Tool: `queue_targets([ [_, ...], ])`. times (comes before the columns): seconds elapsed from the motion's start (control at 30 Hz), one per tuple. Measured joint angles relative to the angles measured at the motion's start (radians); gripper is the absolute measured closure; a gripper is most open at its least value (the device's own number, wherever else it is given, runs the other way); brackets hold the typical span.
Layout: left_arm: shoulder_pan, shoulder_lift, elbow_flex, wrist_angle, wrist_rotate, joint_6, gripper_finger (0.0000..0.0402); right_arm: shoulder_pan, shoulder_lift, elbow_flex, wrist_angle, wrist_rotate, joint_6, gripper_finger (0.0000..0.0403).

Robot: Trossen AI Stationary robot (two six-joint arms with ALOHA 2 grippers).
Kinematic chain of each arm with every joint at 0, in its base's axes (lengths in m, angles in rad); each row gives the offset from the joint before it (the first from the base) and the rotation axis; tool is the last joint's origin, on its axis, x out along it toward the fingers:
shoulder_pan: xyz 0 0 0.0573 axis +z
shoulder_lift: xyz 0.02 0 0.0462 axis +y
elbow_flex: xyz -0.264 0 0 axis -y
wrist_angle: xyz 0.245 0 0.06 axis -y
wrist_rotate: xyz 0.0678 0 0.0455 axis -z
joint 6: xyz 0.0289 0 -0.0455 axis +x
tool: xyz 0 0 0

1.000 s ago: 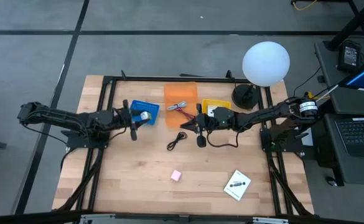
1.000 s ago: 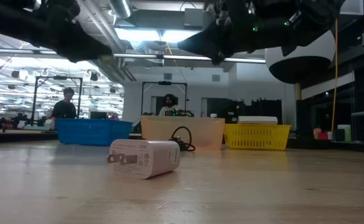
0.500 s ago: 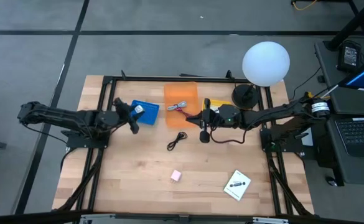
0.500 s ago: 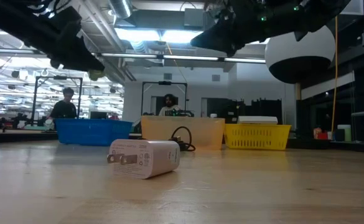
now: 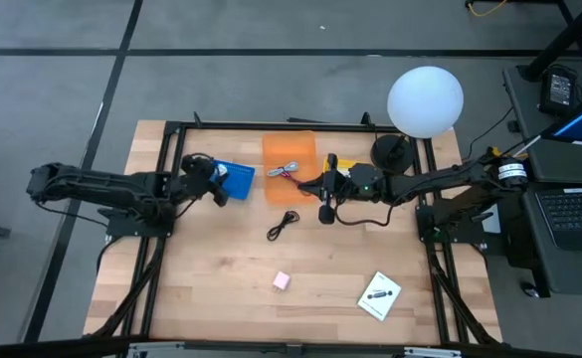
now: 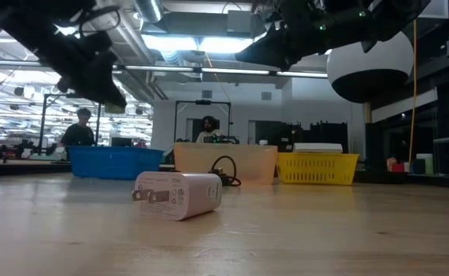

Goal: Pick and place items into bin
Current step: Put the green charger adapter into the blue bin

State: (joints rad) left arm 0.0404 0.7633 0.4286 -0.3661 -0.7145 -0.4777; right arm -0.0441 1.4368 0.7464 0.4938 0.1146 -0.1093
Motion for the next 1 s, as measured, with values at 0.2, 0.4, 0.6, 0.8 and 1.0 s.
queue_targets([
  [0.2, 0.042, 0.081, 0.000, 0.003, -0.001, -0.058, 0.0259, 0.000, 0.000, 0.000, -0.004, -0.001, 0.001, 0.0402],
  [0.4, 0.061, 0.158, 0.000, 0.004, 0.000, -0.112, 0.0259, 0.000, 0.000, 0.000, -0.005, -0.001, 0.001, 0.0401],
  [0.6, 0.061, 0.232, 0.000, 0.004, -0.002, -0.164, 0.0259, 0.000, 0.000, 0.000, -0.006, -0.001, 0.003, 0.0401],
  [0.8, 0.061, 0.312, 0.000, 0.004, -0.039, -0.229, 0.0259, 0.000, 0.001, 0.000, -0.006, -0.001, 0.003, 0.0401],
  [1.0, 0.061, 0.363, 0.000, 0.014, -0.058, -0.269, 0.0256, 0.000, 0.001, 0.000, -0.006, -0.001, 0.003, 0.0402],
])
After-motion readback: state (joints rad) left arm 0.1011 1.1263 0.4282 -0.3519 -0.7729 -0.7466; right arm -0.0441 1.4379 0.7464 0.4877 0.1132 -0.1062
